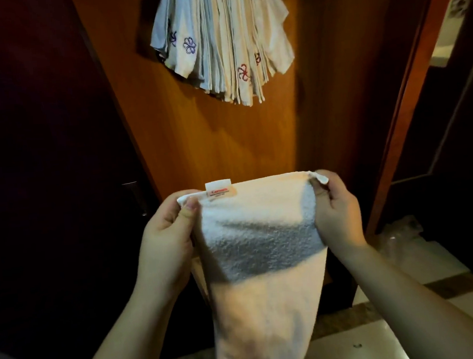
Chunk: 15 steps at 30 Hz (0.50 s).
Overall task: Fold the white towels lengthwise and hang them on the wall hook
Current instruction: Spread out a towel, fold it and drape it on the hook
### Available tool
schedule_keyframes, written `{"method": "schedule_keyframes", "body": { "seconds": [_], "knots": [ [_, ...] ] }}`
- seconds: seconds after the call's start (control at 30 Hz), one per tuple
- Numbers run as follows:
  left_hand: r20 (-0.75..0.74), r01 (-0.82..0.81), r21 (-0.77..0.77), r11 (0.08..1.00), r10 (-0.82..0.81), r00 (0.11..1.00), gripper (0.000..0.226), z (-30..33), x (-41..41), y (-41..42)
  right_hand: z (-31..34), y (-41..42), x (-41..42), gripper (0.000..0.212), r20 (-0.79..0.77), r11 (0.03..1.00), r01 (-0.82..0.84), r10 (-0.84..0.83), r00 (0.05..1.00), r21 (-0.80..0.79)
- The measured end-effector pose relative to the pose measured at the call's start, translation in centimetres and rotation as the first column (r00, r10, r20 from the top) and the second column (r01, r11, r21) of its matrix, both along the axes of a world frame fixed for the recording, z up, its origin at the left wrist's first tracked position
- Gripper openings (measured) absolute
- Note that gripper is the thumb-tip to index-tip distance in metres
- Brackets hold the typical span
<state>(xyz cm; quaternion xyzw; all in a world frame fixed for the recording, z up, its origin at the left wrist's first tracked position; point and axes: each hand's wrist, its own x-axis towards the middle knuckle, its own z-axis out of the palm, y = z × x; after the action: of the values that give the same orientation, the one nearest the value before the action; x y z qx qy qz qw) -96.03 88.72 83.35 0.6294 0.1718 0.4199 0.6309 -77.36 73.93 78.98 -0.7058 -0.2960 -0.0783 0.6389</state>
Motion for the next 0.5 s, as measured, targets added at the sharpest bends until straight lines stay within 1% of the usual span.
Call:
{"method": "schedule_keyframes", "body": {
  "seconds": [0.1, 0.17, 0.3, 0.4, 0.5],
  "knots": [
    [0.003, -0.03, -0.032, 0.999, 0.03, 1.0, 0.024, -0.1, -0.1, 0.3, 0.9, -0.2, -0.2, 0.016, 0.046, 0.997, 0.008, -0.012, 0.999, 0.074],
    [-0.004, -0.005, -0.046, 0.999, 0.005, 1.0, 0.018, -0.1, -0.4, 0.7, 1.1, -0.4, -0.4, 0.018, 0.022, 0.995, -0.014, 0.012, 1.0, 0.097],
    [-0.019, 0.031, -0.042, 0.999, -0.032, 0.999, 0.022, -0.2, -0.6, 0.5, 0.6, -1.2, -0.5, 0.025, 0.018, 0.997, -0.032, 0.031, 0.999, 0.073],
    [-0.018, 0.038, -0.023, 0.999, -0.039, 0.999, 0.021, -0.4, -0.6, 0.0, 0.6, -1.7, -0.4, 0.025, 0.043, 0.998, 0.004, -0.007, 0.999, 0.06],
    [0.008, 0.005, 0.001, 1.0, -0.005, 1.0, 0.02, -0.5, -0.4, -0.1, 0.9, -1.8, -0.5, 0.022, 0.085, 0.999, 0.004, -0.007, 0.996, 0.041]
  ]
}}
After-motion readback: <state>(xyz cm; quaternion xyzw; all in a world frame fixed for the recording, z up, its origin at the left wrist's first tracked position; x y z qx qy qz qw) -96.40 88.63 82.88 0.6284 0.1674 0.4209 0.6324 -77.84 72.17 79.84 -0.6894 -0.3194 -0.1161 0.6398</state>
